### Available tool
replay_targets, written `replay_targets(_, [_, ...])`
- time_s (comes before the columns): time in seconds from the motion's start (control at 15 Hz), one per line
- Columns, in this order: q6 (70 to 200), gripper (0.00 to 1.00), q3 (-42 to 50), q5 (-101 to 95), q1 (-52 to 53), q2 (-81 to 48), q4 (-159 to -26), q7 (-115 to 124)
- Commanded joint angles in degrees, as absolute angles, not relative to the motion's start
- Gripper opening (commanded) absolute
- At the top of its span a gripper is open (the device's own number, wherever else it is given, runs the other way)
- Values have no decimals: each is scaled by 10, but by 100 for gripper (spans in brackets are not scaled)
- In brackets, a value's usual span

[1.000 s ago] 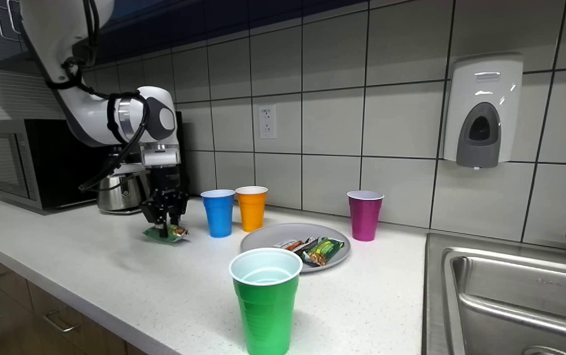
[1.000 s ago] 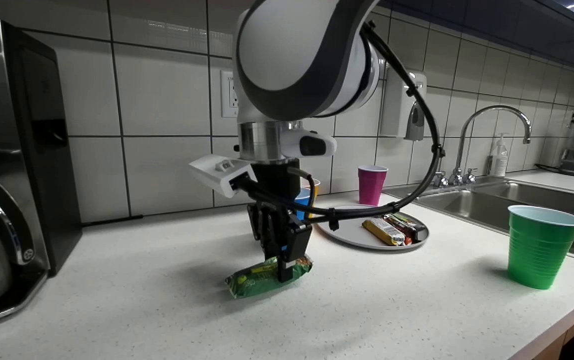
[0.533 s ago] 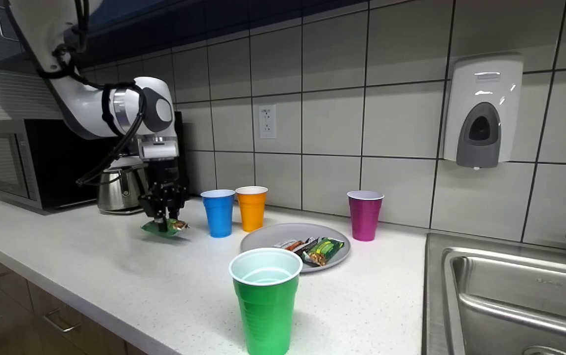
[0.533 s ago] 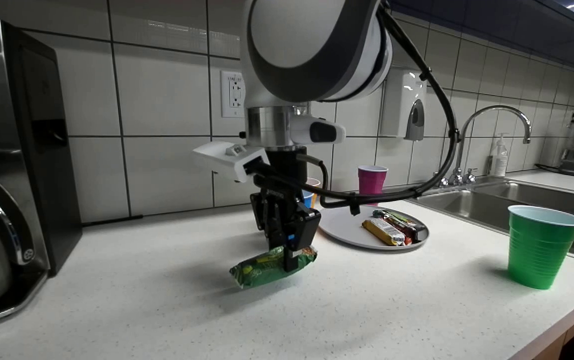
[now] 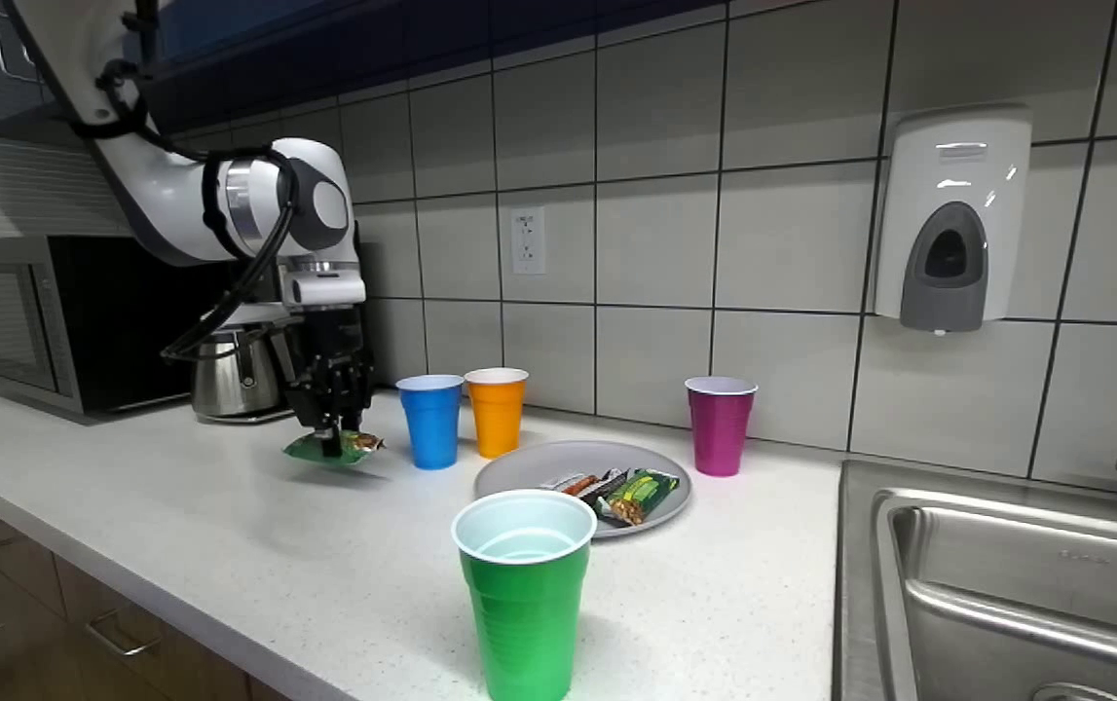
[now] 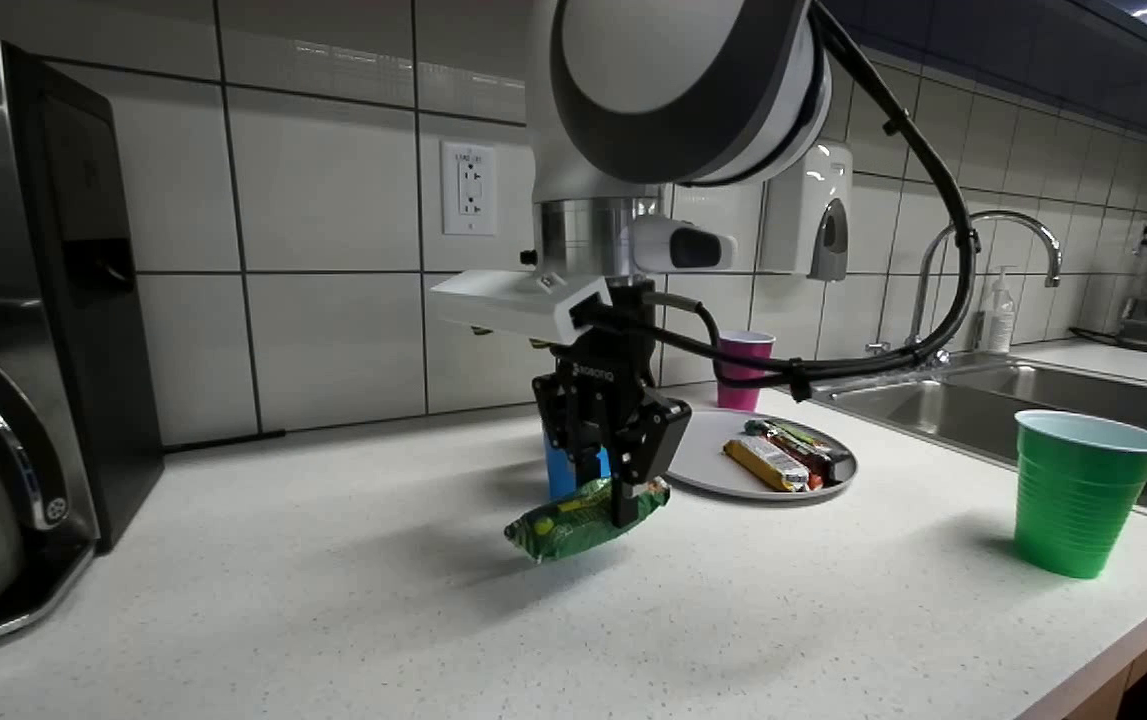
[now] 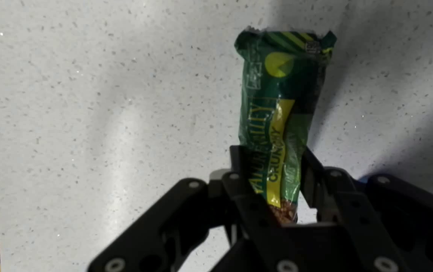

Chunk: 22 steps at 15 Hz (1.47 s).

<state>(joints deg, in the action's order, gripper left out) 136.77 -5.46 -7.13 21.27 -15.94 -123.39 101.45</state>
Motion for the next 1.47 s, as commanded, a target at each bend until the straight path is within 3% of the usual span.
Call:
replay_targets(0.0, [1351, 12, -59, -83, 193, -126, -1256, 983])
replay_targets(1.4, [1282, 12, -39, -121, 130, -100, -1247, 904])
